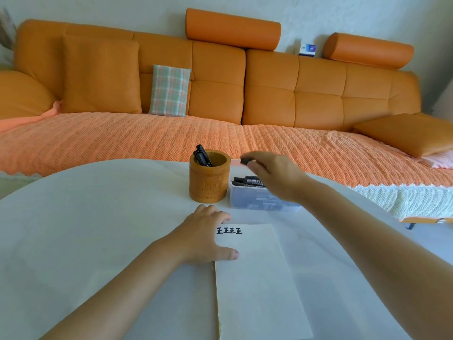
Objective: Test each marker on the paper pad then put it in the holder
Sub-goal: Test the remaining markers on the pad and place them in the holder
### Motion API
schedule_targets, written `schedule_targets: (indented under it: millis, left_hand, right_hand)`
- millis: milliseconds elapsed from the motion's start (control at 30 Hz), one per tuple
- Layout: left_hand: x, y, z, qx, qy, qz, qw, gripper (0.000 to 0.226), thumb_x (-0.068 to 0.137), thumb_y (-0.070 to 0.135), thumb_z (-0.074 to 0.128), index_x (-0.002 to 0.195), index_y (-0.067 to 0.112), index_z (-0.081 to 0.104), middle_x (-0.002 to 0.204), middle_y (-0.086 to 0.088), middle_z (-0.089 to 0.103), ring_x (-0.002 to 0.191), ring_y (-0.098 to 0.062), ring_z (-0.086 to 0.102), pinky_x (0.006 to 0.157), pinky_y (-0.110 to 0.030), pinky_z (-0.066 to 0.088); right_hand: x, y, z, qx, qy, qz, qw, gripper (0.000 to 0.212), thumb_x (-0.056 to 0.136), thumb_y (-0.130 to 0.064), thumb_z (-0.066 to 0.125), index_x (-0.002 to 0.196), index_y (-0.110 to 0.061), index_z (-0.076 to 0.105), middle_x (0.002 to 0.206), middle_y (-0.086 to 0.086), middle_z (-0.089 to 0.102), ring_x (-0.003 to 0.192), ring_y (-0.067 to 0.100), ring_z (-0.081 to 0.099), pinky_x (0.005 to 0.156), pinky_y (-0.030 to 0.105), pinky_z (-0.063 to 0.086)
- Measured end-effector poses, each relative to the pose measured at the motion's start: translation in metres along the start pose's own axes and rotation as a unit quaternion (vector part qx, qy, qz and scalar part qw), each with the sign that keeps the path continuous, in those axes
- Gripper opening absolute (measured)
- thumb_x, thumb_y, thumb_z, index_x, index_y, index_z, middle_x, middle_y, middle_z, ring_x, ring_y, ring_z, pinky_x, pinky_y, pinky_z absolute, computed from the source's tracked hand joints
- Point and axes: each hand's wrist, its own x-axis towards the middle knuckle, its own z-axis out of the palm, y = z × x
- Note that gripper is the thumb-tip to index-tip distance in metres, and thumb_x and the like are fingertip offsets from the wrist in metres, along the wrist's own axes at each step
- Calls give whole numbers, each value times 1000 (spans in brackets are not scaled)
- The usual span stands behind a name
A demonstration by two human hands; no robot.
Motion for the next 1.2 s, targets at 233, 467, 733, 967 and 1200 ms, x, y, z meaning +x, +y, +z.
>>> schedule_targets:
  millis: [233, 467, 733, 967, 1200]
  left_hand:
    - [0, 15, -3, -72, 160, 22, 984, 34, 88, 50, 62, 118, 38, 49, 110, 18, 51, 104, -5, 50, 79, -22, 46]
    - [7, 17, 3, -56, 180, 35, 982, 17, 89, 45, 63, 105, 38, 63, 89, 20, 57, 88, -2, 55, 71, -33, 52]
    - [7, 13, -3, 43, 197, 84, 976, 23, 84, 50, 68, 98, 33, 62, 85, 18, 57, 78, -7, 52, 61, -28, 49]
    - [11, 13, -5, 77, 159, 98, 979, 23, 88, 47, 65, 101, 29, 69, 86, 13, 63, 77, -9, 53, 60, -28, 46]
    - [10, 16, -5, -26, 157, 83, 984, 12, 87, 38, 70, 95, 30, 66, 79, 17, 61, 75, -6, 56, 59, -27, 44]
  right_hand:
    - [-56, 7, 37, -9, -77, 3, 997, 16, 99, -22, 50, 91, -16, 63, 76, -3, 60, 68, 9, 51, 61, 30, 37]
    - [-69, 19, 51, -8, -86, -9, 996, 22, 100, -39, 50, 114, -32, 66, 93, -16, 63, 83, 8, 56, 73, 31, 49]
    - [-61, 20, 61, -23, -134, -23, 990, 29, 103, -40, 44, 96, -20, 64, 83, -2, 63, 77, 18, 57, 71, 41, 49]
    - [-67, 15, 58, -59, -145, -48, 987, 28, 105, -37, 38, 97, -20, 58, 86, -3, 61, 77, 20, 56, 72, 42, 49]
    - [-72, 15, 59, -89, -82, -76, 990, 33, 103, -44, 35, 93, -19, 54, 81, -5, 59, 69, 21, 54, 63, 40, 46]
